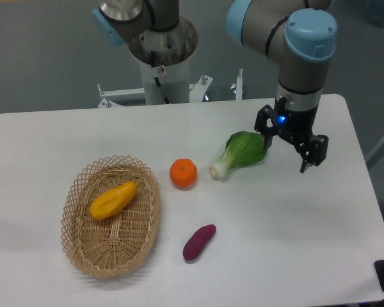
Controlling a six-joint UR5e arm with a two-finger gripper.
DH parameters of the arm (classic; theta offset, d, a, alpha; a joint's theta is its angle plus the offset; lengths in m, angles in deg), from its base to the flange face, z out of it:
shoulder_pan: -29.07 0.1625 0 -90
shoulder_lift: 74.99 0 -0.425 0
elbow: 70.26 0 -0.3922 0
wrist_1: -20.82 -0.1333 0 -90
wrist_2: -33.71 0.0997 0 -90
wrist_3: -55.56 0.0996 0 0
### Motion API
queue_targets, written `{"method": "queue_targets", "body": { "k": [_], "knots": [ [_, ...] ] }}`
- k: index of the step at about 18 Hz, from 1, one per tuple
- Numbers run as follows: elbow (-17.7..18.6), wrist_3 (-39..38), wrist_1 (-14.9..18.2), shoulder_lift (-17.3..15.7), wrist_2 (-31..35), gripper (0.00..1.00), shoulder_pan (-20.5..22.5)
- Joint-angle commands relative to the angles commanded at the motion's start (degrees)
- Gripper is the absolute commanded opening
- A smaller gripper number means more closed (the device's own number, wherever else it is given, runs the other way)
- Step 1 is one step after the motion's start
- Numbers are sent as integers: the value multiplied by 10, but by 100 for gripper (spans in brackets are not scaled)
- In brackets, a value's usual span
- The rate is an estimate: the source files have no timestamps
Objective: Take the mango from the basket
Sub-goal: 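Move the open gripper over the yellow mango in the wicker basket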
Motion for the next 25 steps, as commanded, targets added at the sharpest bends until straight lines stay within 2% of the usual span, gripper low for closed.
{"method": "queue_targets", "body": {
  "k": [7,11,14,16,19,22,25],
  "knots": [
    [12,-14,-2,-2,0,100,-5],
    [28,-76,-3,-15,-22,100,-18],
    [54,-126,-4,-30,-49,100,-24],
    [74,-164,-4,-38,-74,100,-43],
    [99,-234,-8,-52,-74,100,-67],
    [109,-285,-39,-42,-73,100,-118],
    [128,-371,-104,-26,-69,100,-162]
  ]
}}
